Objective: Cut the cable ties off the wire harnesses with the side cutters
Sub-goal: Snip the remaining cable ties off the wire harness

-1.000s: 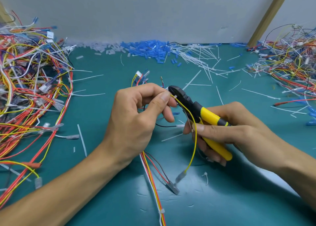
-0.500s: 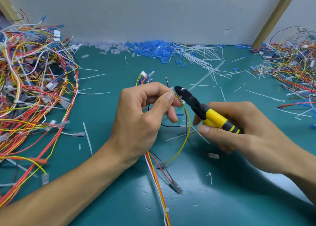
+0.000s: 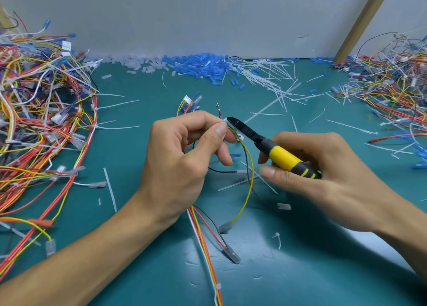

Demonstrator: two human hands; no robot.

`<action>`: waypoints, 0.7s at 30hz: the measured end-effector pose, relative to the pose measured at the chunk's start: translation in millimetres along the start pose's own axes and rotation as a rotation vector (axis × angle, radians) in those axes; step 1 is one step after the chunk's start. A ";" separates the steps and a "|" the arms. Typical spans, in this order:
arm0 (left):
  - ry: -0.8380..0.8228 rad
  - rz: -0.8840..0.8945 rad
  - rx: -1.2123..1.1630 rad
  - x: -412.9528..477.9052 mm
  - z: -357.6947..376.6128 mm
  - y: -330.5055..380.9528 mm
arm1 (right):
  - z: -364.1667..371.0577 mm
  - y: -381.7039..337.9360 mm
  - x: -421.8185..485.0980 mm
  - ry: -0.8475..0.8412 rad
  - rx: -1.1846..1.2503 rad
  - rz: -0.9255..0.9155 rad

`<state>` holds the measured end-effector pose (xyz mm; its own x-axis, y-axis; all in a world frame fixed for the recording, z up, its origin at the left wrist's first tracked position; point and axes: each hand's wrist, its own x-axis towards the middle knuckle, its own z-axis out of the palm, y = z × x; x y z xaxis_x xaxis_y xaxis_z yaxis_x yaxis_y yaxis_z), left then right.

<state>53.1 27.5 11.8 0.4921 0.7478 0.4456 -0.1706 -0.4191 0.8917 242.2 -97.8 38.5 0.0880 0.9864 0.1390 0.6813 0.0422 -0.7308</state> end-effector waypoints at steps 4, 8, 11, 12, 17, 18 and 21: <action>-0.001 0.009 -0.013 -0.4 0.0 -0.2 | -1.7 0.6 0.3 0.010 0.019 0.014; -0.002 0.008 -0.011 0.6 -0.1 -0.7 | -1.8 0.4 0.9 0.028 -0.062 -0.005; -0.002 0.014 -0.015 0.4 -0.7 0.0 | -2.5 2.5 1.2 0.040 0.006 0.013; -0.001 0.016 -0.018 0.4 -0.7 0.4 | -2.7 2.9 1.4 0.045 0.009 0.011; -0.002 0.014 -0.010 0.9 -1.0 0.8 | -2.7 3.5 1.2 0.049 -0.011 0.009; -0.001 0.019 -0.008 0.7 -1.0 1.1 | -3.5 3.9 1.1 0.055 -0.002 0.010; 0.006 0.020 -0.009 0.3 -1.1 1.5 | -2.3 3.0 1.9 0.075 -0.057 -0.016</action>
<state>52.1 27.7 13.4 0.4832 0.7423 0.4642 -0.1887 -0.4295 0.8831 246.1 -96.2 38.1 0.1291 0.9710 0.2015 0.7232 0.0468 -0.6891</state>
